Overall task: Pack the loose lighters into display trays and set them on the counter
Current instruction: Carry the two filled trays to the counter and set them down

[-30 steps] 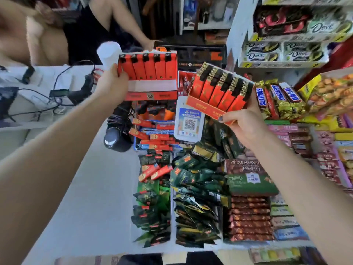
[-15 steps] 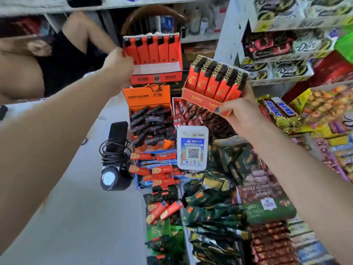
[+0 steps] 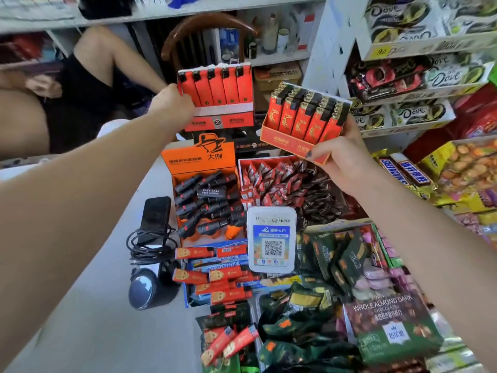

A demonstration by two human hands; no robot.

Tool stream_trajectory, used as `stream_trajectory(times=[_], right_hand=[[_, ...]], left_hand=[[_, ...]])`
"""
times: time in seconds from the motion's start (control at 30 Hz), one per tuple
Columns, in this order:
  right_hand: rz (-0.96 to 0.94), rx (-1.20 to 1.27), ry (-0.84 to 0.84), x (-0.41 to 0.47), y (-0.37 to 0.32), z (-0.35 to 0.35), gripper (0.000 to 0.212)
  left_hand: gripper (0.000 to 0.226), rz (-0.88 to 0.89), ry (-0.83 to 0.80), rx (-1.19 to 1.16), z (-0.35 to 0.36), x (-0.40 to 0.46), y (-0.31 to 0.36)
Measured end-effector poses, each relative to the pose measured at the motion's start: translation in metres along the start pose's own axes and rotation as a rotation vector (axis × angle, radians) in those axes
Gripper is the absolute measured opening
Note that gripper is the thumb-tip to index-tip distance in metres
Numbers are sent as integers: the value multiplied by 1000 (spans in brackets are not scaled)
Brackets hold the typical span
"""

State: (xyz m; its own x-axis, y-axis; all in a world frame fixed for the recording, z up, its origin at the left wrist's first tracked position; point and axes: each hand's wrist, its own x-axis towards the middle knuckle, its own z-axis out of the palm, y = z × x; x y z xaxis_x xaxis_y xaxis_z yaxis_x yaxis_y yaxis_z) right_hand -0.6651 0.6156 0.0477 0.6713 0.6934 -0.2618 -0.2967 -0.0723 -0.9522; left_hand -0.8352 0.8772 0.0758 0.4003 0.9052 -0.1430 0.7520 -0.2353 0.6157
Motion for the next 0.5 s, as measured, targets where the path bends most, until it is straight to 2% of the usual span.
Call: stream_trajectory(times=[0.2, 0.5], right_hand=[[11, 10, 25, 18, 4, -6, 92], [9, 12, 50, 35, 10, -2, 91]], left_hand=[[37, 30, 2, 124, 15, 24, 1], [33, 7, -35, 131, 34, 32, -11]])
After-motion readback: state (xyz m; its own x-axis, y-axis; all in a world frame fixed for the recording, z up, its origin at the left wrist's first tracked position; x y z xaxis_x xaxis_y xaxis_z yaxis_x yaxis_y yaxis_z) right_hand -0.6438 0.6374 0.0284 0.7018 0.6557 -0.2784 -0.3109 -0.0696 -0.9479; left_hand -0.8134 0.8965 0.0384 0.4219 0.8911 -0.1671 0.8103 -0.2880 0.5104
